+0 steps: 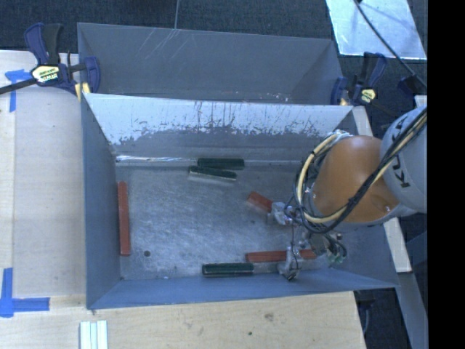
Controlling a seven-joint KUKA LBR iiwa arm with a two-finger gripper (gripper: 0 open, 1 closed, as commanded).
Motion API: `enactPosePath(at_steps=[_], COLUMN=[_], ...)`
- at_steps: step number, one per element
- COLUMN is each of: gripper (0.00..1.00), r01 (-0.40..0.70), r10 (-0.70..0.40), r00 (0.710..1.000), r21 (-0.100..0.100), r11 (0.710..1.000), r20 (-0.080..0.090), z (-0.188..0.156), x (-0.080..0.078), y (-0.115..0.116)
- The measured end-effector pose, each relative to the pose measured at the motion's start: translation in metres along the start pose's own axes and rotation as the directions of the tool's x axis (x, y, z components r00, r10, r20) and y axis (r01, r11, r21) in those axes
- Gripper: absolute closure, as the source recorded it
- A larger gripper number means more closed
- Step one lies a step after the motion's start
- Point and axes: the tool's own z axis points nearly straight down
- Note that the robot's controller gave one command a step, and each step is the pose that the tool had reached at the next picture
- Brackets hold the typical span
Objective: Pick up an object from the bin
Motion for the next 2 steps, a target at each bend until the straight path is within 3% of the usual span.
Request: enactPosePath(at_steps=[1,2], gripper=[0.00,1.00], r01=[-0.002,-0.002], r10=[0.002,0.002], r00=[1.000,1.000], r21=[0.000,0.001], r11=[1.000,1.000], r20=[0.003,0.005], z=[-0.0005,-0.0014], x=[-0.0012,-0.0021], y=[-0.0006,-0.0007])
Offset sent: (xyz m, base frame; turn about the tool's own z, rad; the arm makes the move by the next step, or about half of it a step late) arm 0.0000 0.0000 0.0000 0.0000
